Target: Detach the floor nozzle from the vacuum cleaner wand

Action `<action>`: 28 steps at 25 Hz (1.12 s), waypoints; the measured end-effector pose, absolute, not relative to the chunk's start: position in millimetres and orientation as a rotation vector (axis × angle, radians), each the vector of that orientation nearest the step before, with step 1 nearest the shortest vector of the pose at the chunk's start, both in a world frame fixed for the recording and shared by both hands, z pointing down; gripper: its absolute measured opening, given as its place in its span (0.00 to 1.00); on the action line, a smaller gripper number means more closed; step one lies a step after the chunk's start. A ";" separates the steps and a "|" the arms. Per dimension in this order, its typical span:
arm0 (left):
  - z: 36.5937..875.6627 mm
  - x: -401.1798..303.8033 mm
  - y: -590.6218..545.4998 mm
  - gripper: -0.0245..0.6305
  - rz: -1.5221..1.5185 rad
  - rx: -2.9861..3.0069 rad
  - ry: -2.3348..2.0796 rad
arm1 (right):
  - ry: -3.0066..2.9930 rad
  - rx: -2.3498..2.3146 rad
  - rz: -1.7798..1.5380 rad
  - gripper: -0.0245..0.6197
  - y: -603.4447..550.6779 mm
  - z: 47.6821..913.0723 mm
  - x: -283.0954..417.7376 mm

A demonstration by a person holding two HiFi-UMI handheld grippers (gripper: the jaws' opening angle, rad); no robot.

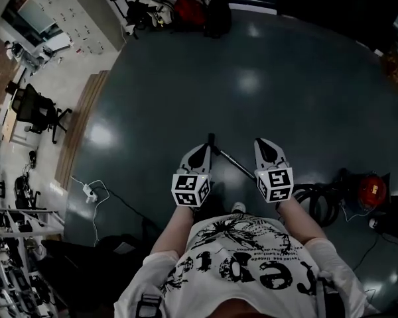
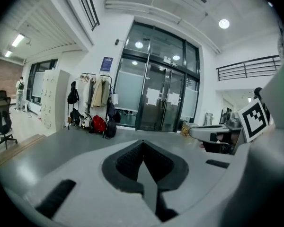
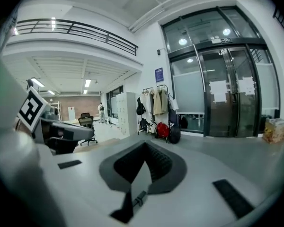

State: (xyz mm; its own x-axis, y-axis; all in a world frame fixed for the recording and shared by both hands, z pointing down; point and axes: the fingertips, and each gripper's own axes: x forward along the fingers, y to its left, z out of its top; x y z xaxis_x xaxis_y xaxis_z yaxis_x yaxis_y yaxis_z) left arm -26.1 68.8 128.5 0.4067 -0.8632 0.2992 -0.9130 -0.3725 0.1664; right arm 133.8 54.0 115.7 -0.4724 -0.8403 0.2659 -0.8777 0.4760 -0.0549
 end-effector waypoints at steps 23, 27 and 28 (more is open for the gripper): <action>86.3 -26.2 88.1 0.04 0.106 2.407 -1.593 | -2.566 1.461 0.071 0.04 82.1 91.8 144.1; 88.5 -31.4 88.2 0.04 0.139 2.378 -1.616 | -2.578 1.462 0.064 0.04 80.5 89.0 145.4; 89.4 -32.3 88.3 0.04 0.141 2.368 -1.612 | -2.585 1.461 0.065 0.04 80.8 88.0 145.1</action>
